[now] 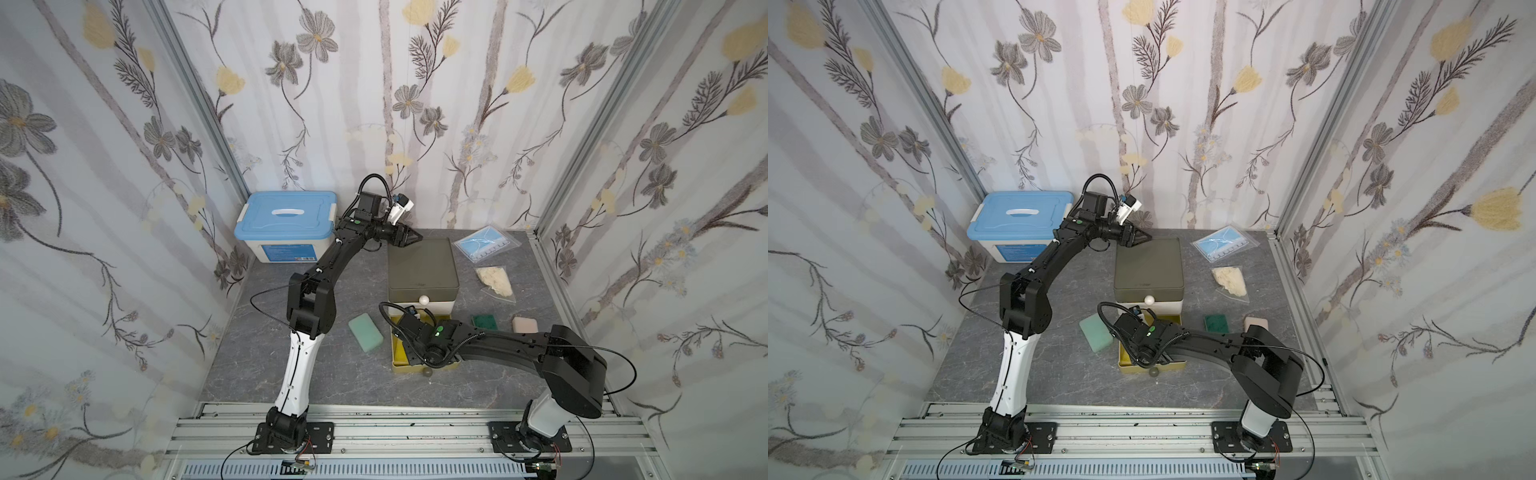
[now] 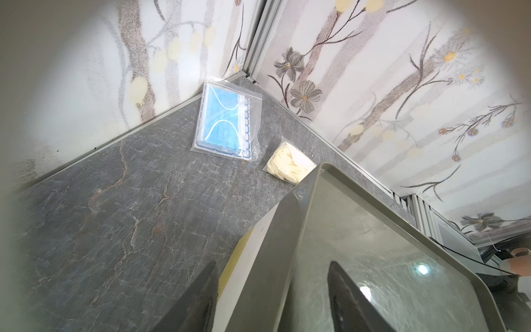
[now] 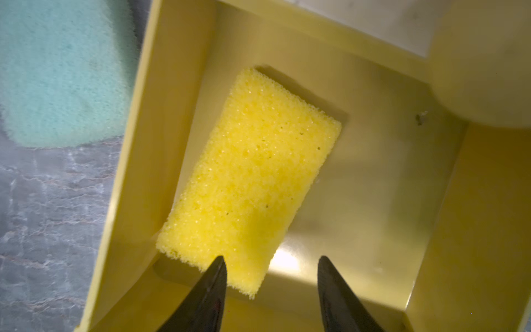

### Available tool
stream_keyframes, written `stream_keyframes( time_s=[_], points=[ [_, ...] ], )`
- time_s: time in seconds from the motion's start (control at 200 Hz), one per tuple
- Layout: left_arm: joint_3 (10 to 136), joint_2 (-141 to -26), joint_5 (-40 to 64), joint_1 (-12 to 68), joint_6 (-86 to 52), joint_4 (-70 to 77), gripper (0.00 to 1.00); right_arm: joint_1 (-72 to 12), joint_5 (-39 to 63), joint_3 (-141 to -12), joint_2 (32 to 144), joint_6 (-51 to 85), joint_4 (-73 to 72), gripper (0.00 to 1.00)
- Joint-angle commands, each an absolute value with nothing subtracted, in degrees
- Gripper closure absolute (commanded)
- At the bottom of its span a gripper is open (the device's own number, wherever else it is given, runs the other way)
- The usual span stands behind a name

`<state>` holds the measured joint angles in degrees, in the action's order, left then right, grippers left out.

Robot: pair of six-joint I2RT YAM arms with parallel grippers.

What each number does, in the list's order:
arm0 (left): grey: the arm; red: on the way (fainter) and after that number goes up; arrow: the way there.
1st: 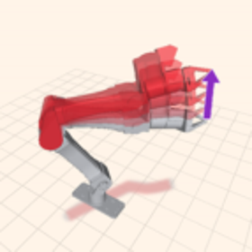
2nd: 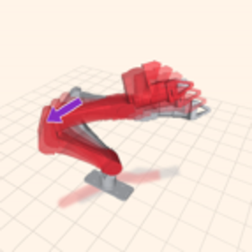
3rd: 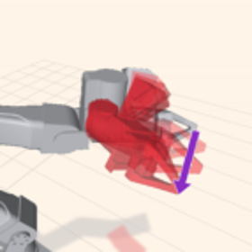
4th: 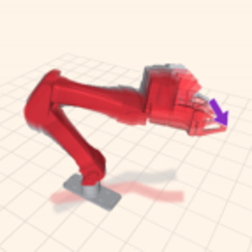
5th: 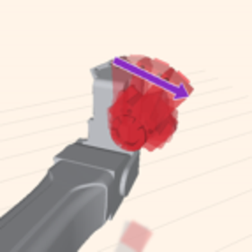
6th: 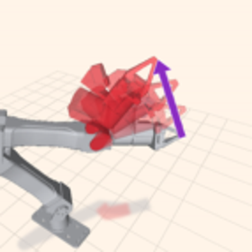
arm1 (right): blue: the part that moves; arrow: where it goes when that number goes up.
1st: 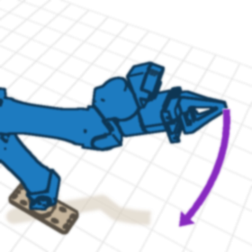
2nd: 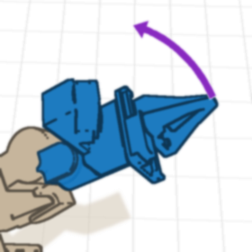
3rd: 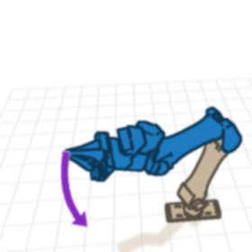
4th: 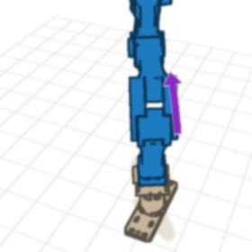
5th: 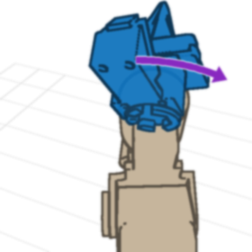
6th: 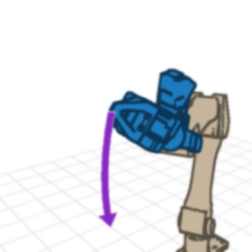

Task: Take the sponge out of the drawer
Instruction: Pick up the sponge from the drawer.

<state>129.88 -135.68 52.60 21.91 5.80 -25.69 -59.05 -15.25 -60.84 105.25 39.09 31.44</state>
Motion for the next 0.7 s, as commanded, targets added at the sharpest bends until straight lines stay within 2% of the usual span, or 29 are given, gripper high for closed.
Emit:
stream_keyframes(
  time_s=[0.0, 0.13, 0.425, 0.694],
  points=[
    [129.0, -136.9, 51.1, 22.3, 6.1, -33.1, 0.38, -58.8, -14.9, -61.6, 107.3, 38.4, 30.1, 0.47],
    [128.7, -136.8, 51.1, 22.3, 6.1, -33.0, 0.38, -58.3, -13.9, -63.7, 110.3, 37.7, 30.3, 0.48],
    [129.2, -137.2, 51.0, 22.2, 6.1, -33.0, 0.38, -57.1, -13.9, -64.0, 107.4, 37.7, 29.5, 0.48],
    [129.6, -137.5, 51.1, 22.2, 6.1, -33.3, 0.38, -56.7, -11.6, -65.3, 110.5, 39.8, 29.0, 0.48]
  ],
)
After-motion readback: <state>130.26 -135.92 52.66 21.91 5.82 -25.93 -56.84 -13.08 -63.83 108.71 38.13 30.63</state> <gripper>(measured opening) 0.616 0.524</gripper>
